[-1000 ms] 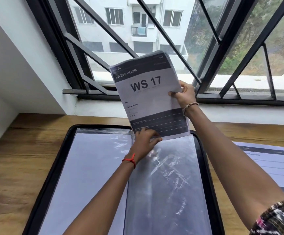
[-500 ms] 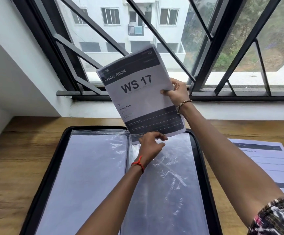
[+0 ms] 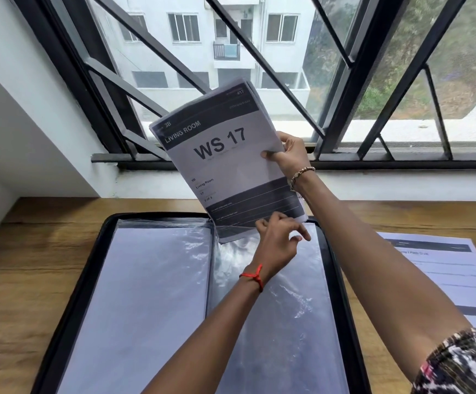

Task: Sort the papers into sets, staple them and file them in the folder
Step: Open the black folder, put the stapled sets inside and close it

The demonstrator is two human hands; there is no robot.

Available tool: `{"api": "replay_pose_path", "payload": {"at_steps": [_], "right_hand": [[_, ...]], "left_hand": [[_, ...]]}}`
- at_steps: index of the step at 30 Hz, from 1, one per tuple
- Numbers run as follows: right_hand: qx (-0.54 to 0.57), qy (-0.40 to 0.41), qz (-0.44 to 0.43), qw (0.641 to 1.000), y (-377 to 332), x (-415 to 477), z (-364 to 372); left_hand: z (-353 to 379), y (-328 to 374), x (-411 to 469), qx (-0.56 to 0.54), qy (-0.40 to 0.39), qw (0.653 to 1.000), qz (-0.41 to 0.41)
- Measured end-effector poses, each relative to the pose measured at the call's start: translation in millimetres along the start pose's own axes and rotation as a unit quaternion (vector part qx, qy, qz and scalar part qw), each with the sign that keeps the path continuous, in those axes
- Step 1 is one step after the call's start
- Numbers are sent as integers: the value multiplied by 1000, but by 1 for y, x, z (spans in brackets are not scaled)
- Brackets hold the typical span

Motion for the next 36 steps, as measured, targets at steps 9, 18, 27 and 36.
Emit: {"api": "replay_pose_path", "payload": {"at_steps": [9,18,27,36], "right_hand": [[9,-29,16,999,9,-1,-4],[36,-29,75,996,13,-3,-16],[27,-1,75,997,19,0,-11],[17,-2,85,996,23,4,-17]], "left_hand": [[9,10,11,36,4,997,68],[10,1,20,-13,97,995,22],[12,1,19,-16,157,987,33],[15,-2,21,-3,174,983,55]]}}
Point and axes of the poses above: each hand's wrist, its own x-axis towards the middle knuckle, its own z-axis out of the palm, y = z × x, the point moved 3 cm from there along x, towards the middle knuckle, and after that the axes turned 6 degrees about x, right-handed, at the moved point
